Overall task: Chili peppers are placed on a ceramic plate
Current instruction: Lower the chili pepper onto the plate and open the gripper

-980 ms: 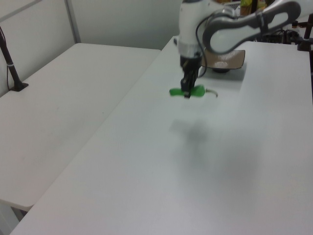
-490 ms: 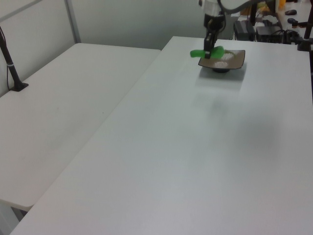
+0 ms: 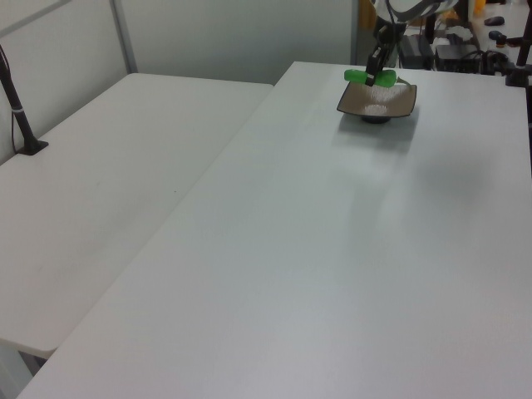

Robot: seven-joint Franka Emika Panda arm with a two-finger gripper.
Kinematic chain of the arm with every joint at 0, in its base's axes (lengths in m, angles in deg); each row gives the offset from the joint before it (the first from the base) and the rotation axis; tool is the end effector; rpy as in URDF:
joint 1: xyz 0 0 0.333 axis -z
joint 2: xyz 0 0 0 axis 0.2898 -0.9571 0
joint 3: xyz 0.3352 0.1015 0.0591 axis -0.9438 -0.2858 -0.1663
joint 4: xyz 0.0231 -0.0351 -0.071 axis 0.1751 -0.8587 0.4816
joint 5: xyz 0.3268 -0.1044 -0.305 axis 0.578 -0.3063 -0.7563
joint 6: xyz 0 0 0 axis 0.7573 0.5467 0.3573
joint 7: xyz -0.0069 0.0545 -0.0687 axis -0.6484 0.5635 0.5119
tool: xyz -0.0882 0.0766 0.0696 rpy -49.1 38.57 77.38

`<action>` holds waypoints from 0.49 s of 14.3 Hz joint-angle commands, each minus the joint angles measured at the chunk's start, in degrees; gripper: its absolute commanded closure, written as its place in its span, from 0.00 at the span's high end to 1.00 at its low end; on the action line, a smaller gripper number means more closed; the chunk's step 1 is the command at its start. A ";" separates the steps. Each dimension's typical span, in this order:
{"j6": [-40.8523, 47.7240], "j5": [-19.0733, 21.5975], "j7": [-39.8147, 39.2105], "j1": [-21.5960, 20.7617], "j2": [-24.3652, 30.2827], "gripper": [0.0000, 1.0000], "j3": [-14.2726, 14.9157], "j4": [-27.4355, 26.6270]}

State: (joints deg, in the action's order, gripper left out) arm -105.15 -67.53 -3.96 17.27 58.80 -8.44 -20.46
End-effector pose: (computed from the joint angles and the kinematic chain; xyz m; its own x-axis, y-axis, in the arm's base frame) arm 0.7346 -0.2366 0.4388 0.9637 -0.0360 0.2644 -0.0441 -0.9987 0.0247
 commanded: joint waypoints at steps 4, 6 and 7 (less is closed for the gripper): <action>-4.10 9.60 -2.38 2.48 -2.19 1.00 0.47 -0.61; -3.39 9.25 0.33 2.13 -1.84 1.00 0.47 -0.44; -3.22 8.73 2.26 1.95 -1.40 1.00 0.39 -0.35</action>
State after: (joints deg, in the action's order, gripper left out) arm -108.29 -59.15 -5.29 20.31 55.91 -8.23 -20.35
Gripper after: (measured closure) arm 0.167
